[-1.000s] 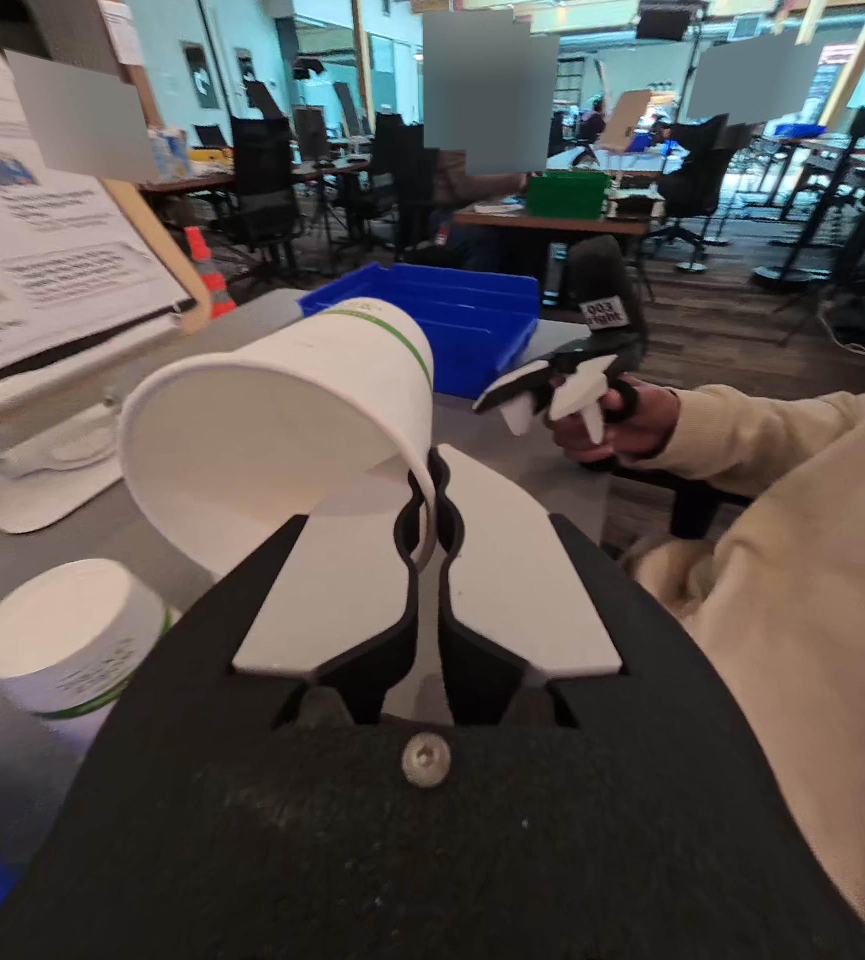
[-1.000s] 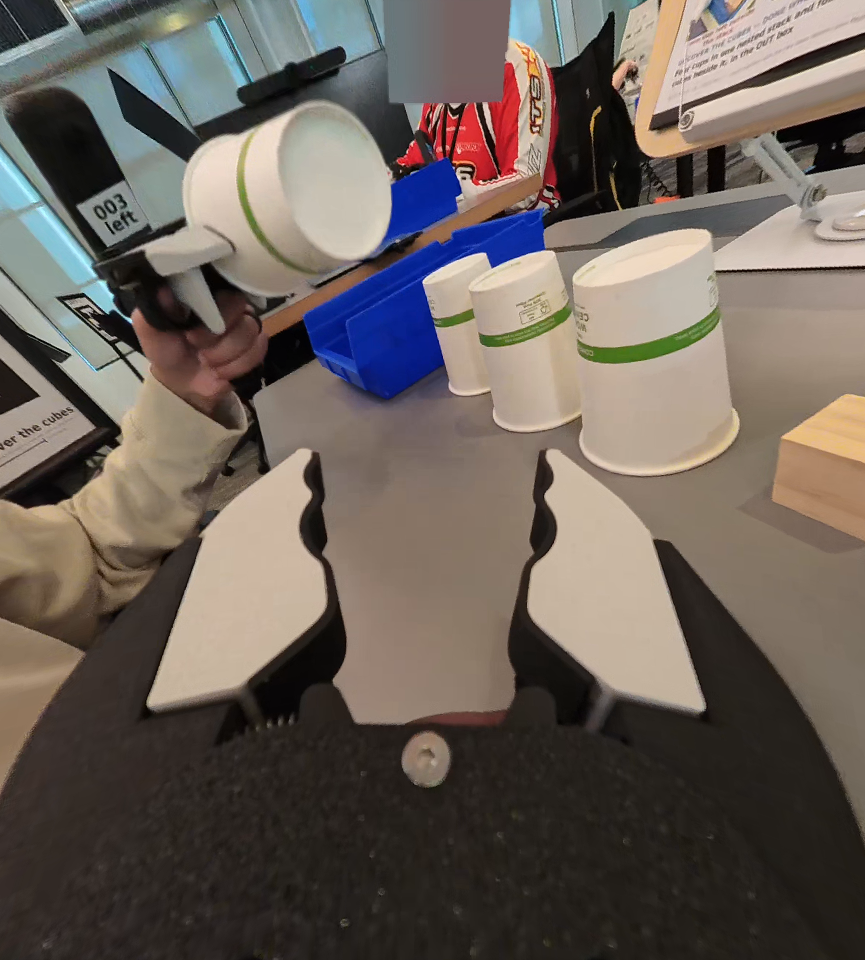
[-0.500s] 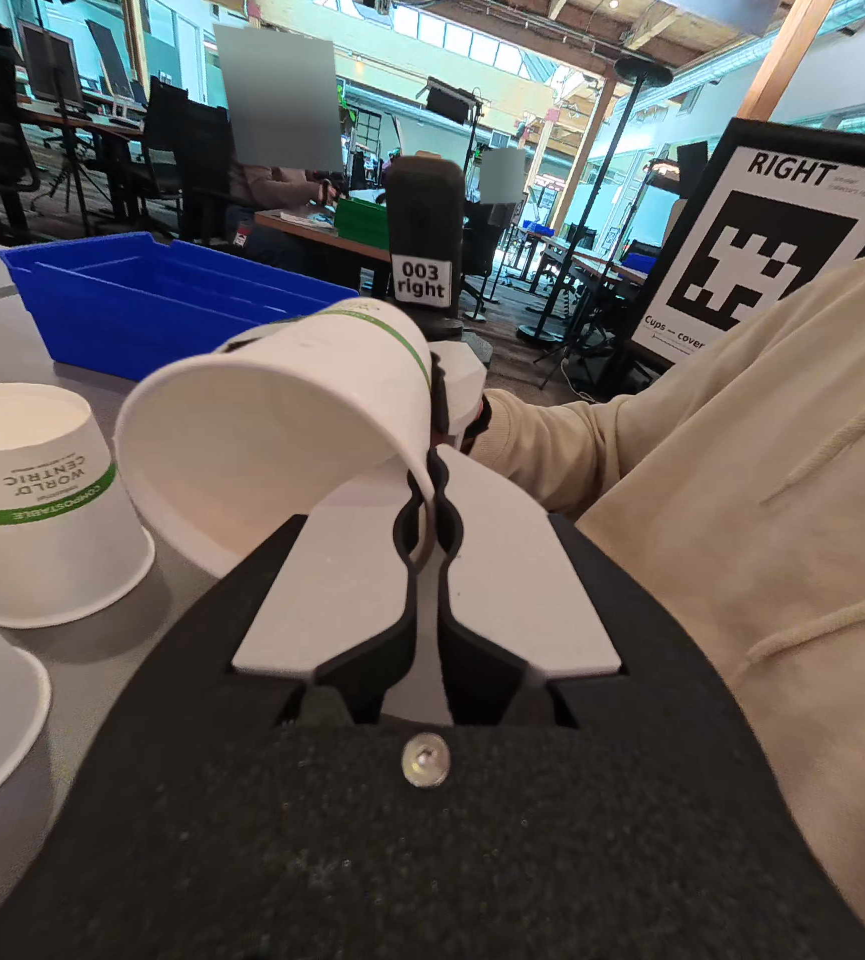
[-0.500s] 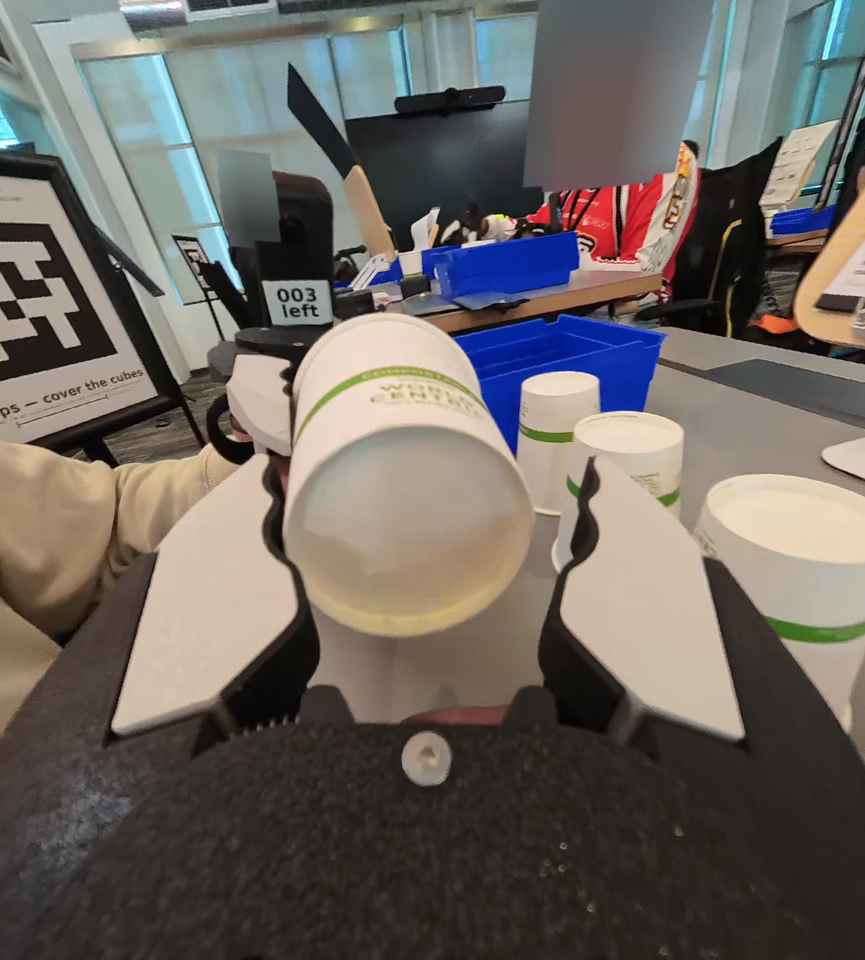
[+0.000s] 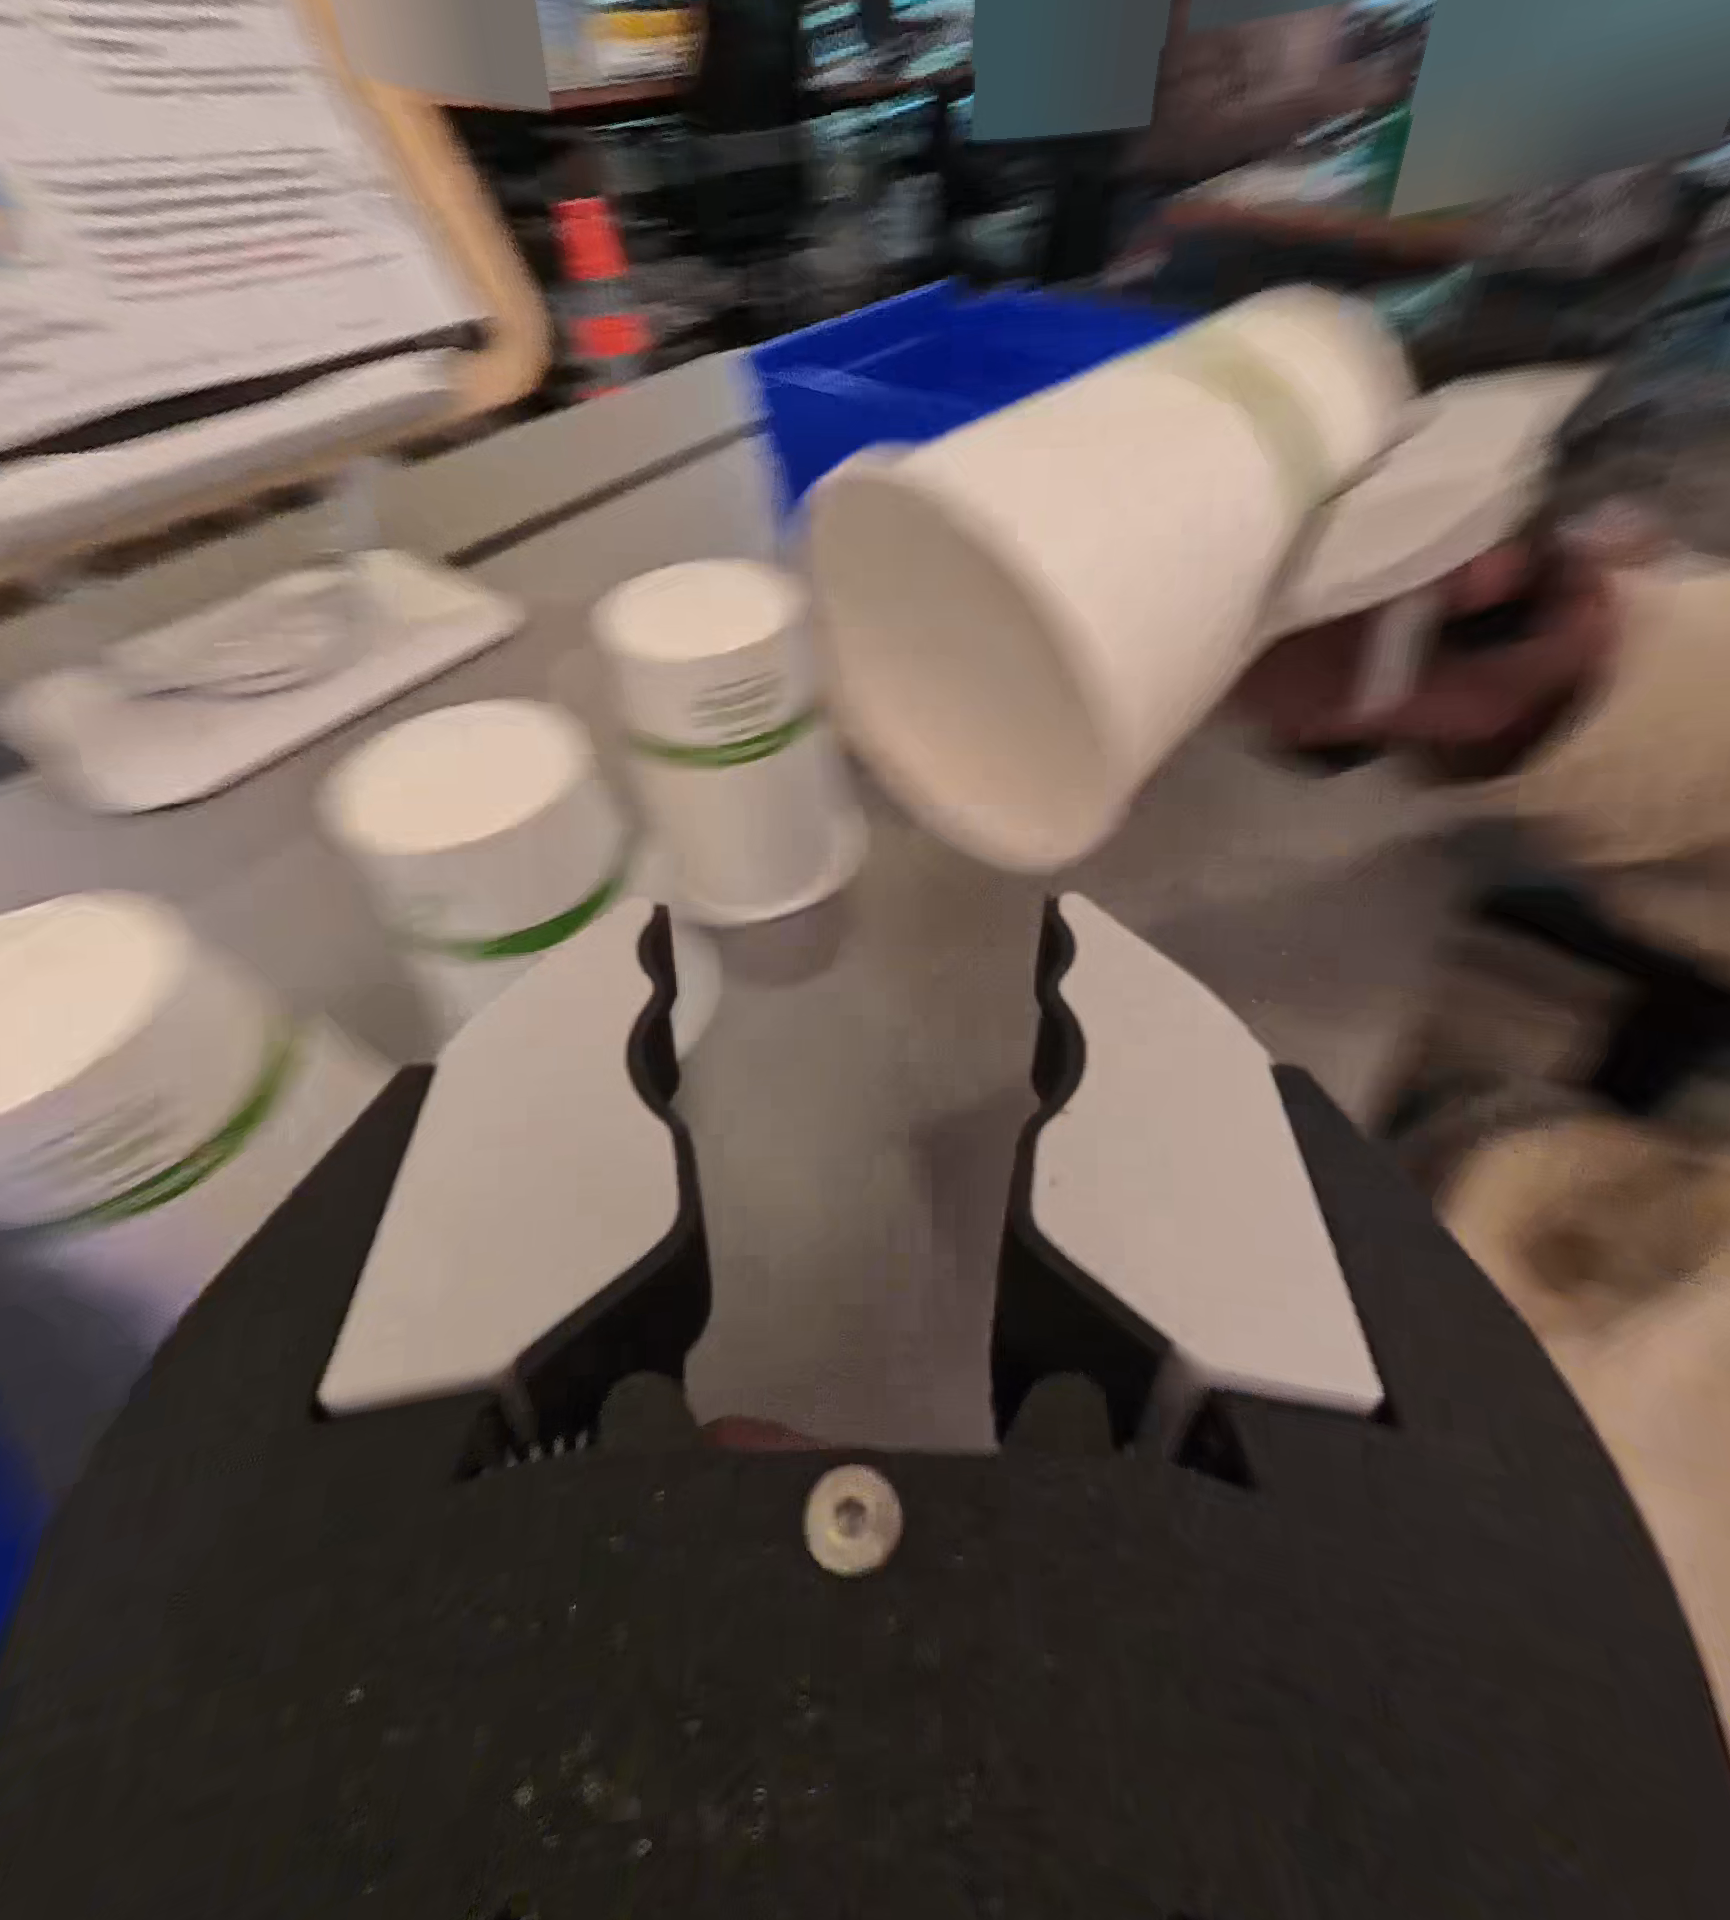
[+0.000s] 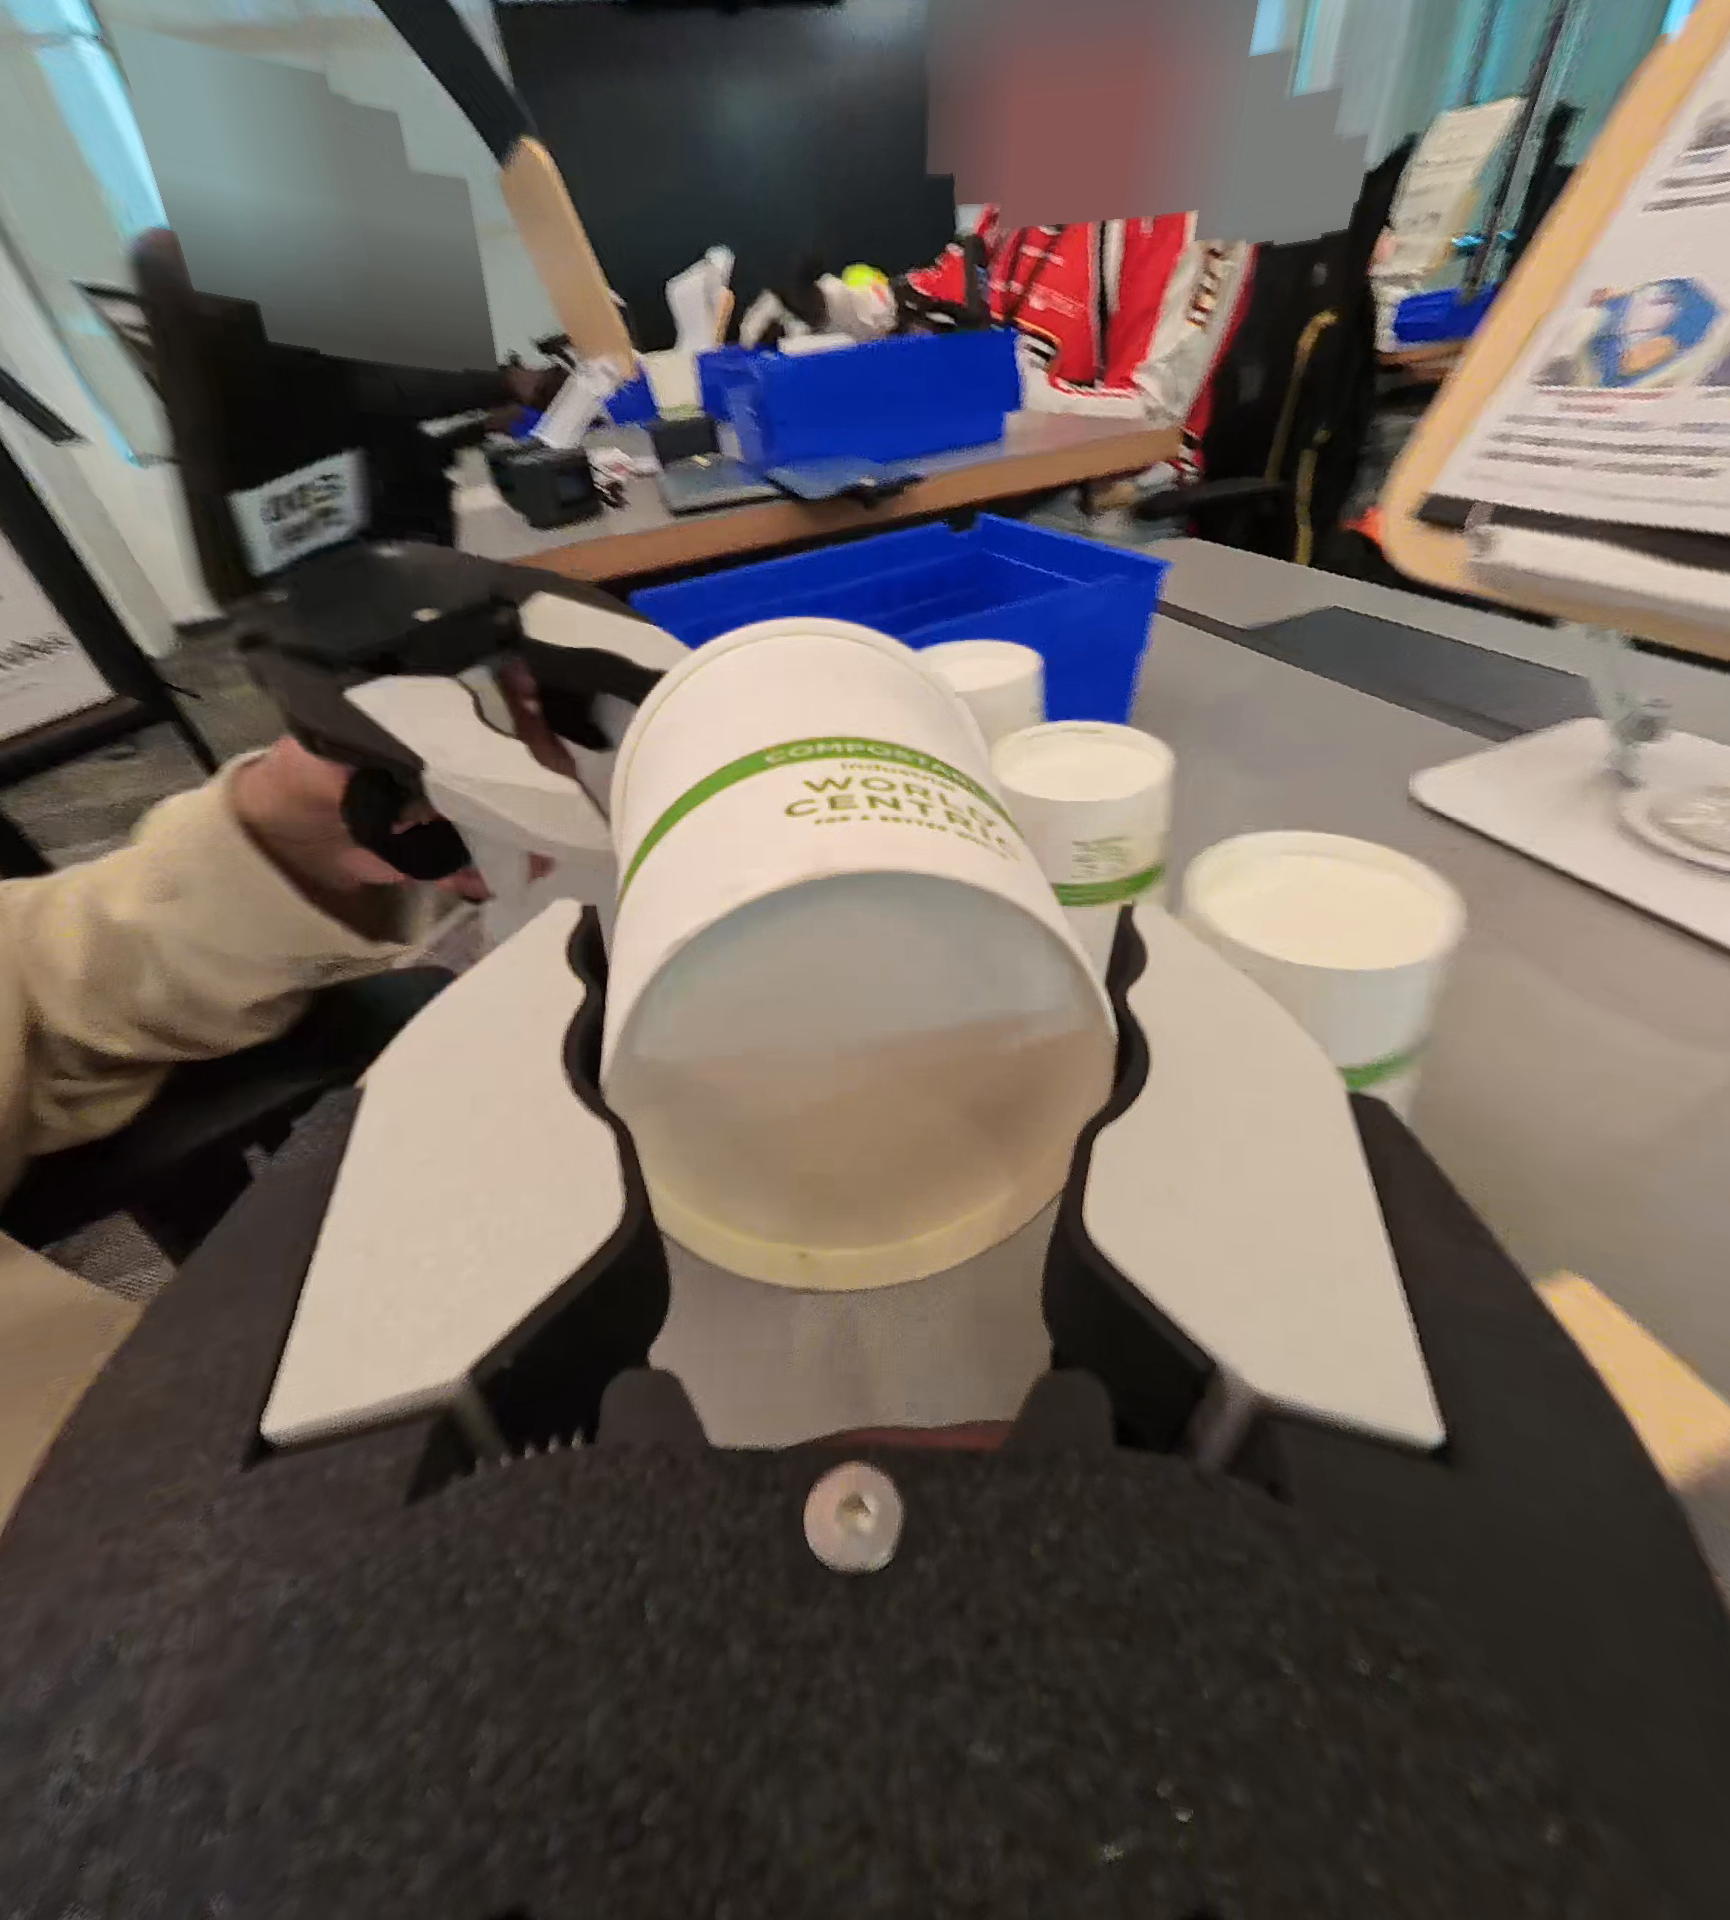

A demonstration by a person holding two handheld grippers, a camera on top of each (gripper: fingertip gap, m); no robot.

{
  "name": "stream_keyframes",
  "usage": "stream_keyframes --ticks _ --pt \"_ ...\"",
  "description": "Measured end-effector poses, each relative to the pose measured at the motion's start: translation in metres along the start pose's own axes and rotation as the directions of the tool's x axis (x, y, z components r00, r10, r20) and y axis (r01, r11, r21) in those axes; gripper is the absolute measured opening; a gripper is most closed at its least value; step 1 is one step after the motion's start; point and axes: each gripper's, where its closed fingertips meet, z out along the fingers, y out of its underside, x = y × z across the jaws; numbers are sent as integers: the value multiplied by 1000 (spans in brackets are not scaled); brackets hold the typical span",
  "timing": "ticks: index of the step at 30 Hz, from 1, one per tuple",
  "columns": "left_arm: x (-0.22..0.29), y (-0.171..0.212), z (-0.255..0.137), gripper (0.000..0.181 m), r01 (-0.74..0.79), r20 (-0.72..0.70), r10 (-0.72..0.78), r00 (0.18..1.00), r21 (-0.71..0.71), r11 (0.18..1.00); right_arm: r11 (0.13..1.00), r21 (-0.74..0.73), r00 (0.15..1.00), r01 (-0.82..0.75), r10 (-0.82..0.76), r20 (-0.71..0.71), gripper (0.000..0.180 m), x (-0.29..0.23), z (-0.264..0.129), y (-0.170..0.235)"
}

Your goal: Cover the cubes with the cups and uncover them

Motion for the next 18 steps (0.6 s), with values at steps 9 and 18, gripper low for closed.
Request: stream_keyframes --ticks 9,18 --pt "-20 37 -1 58 91 268 -67 961 -77 993 753 -648 929 117 -313 -196 92 134 -66 -38" --pt "-17 47 -1 58 5 295 40 955 -151 988 303 -939 957 166 -278 80 92 162 -44 42"
